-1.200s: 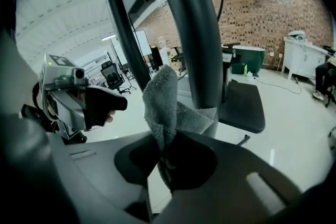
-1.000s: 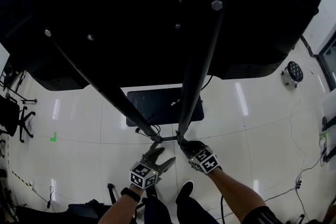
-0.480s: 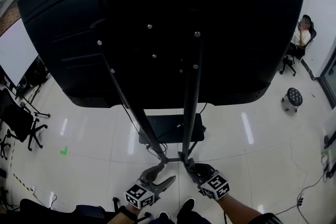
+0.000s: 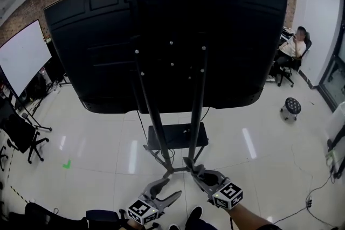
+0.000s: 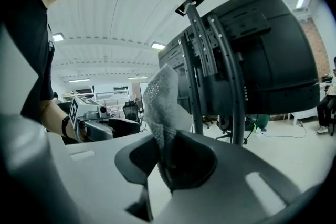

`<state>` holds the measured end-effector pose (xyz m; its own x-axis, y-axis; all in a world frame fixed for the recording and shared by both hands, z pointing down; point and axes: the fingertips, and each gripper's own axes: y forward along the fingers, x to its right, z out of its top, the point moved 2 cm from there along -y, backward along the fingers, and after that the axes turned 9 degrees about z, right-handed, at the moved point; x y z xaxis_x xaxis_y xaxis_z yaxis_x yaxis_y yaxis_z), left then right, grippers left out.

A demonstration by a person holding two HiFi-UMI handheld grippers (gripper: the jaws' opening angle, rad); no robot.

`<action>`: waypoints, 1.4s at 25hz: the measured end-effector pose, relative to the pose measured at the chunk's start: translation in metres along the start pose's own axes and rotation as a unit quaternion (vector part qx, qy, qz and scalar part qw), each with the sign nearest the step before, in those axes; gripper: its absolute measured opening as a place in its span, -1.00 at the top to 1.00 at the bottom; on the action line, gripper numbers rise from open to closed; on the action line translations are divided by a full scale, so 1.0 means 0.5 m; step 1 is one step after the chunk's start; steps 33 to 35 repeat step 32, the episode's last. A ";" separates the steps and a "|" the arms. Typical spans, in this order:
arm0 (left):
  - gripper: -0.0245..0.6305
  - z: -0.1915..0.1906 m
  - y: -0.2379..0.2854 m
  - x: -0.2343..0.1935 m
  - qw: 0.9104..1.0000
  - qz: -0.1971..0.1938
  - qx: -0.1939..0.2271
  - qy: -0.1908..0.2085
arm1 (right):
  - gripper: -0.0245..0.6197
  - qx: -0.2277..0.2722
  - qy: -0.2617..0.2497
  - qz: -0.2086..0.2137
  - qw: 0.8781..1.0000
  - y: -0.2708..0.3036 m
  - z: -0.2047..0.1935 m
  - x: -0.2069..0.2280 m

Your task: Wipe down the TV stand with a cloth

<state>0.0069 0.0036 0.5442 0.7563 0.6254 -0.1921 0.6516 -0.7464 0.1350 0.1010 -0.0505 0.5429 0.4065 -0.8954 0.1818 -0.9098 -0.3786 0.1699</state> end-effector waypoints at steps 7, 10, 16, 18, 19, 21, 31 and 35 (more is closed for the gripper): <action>0.01 0.073 -0.173 0.069 0.998 -0.002 0.055 0.037 | 0.80 0.050 -0.023 -0.025 0.998 -0.075 0.065 -0.174; 0.02 0.078 -0.224 0.095 0.997 -0.009 0.064 0.033 | 0.80 0.052 -0.029 -0.034 0.998 -0.100 0.061 -0.231; 0.02 0.084 -0.281 0.119 0.997 -0.010 0.067 0.028 | 0.80 0.053 -0.043 -0.045 0.997 -0.146 0.063 -0.296; 0.02 0.085 -0.288 0.115 0.997 -0.007 0.074 0.033 | 0.80 0.054 -0.045 -0.046 0.996 -0.153 0.064 -0.304; 0.02 0.087 -0.291 0.113 0.997 -0.004 0.077 0.031 | 0.80 0.056 -0.047 -0.044 0.996 -0.155 0.066 -0.308; 0.02 0.095 -0.290 0.113 0.997 0.003 0.079 0.022 | 0.80 0.057 -0.052 -0.039 0.996 -0.157 0.071 -0.311; 0.02 0.113 -0.266 0.145 0.996 0.003 0.088 0.026 | 0.80 0.038 -0.081 -0.005 0.996 -0.168 0.103 -0.329; 0.02 0.117 -0.265 0.148 0.996 0.005 0.090 0.026 | 0.80 0.037 -0.084 -0.004 0.996 -0.172 0.103 -0.328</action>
